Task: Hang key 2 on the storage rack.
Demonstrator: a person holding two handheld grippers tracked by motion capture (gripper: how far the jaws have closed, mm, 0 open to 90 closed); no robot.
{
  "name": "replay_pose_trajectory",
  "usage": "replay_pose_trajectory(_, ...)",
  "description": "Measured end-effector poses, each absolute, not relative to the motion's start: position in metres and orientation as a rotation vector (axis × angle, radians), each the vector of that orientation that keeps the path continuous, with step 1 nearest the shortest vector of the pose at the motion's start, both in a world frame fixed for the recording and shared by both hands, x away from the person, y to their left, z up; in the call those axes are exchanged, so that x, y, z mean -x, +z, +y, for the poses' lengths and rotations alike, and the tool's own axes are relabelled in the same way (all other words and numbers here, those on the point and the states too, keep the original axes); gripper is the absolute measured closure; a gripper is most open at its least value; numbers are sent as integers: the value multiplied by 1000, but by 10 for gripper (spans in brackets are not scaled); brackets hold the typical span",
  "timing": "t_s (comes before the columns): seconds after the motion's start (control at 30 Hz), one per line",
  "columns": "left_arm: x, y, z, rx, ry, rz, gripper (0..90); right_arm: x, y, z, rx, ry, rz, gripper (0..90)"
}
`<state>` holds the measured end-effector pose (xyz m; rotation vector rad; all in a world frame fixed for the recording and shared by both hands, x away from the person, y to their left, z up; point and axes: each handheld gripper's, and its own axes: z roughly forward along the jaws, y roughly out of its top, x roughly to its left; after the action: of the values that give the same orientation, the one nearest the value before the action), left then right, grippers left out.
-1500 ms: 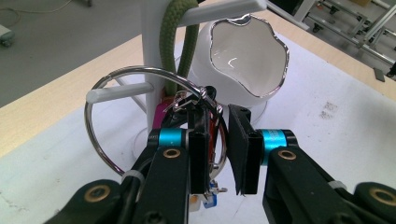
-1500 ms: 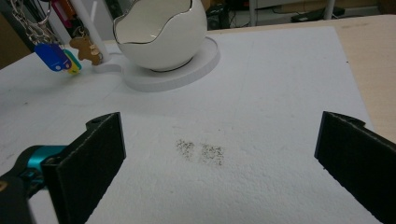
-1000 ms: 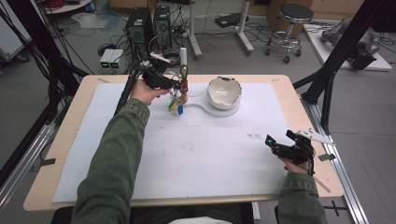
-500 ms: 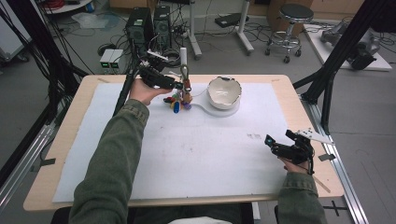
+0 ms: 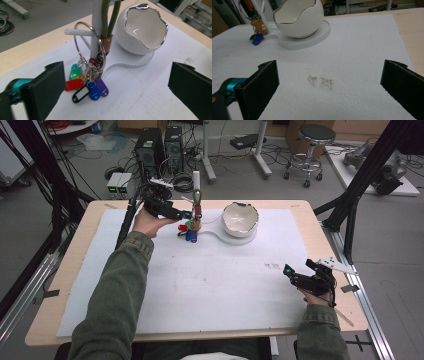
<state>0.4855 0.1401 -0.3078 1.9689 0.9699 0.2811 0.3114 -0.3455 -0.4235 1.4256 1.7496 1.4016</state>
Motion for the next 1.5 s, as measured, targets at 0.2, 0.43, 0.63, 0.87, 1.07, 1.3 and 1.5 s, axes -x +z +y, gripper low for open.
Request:
replay_pose_trajectory(0.2, -480, -308, 153, -1897, 334, 1005, 16, -311, -423, -345, -1425, 1403, 1748, 9)
replay_pose_trajectory(0.43, -474, -313, 165, -1873, 362, 1033, 16, -311, -423, -345, -1421, 1401, 1751, 9)
replay_pose_trajectory(0.63, -471, -319, 181, -1838, 387, 1071, 16, -311, -423, -345, -1426, 1400, 1750, 9)
replay_pose_trajectory(0.87, -461, -326, 195, -1799, 429, 1095, 16, -310, -423, -346, -1426, 1398, 1750, 9)
replay_pose_trajectory(1.07, -452, -333, 208, -1775, 444, 1123, 16, -309, -423, -347, -1427, 1398, 1745, 9)
replay_pose_trajectory(1.3, -441, -339, 222, -1741, 461, 1143, 16, -309, -423, -346, -1427, 1395, 1749, 9)
replay_pose_trajectory(1.5, -428, -345, 233, -1706, 491, 1138, 17, -310, -423, -345, -1416, 1395, 1750, 9)
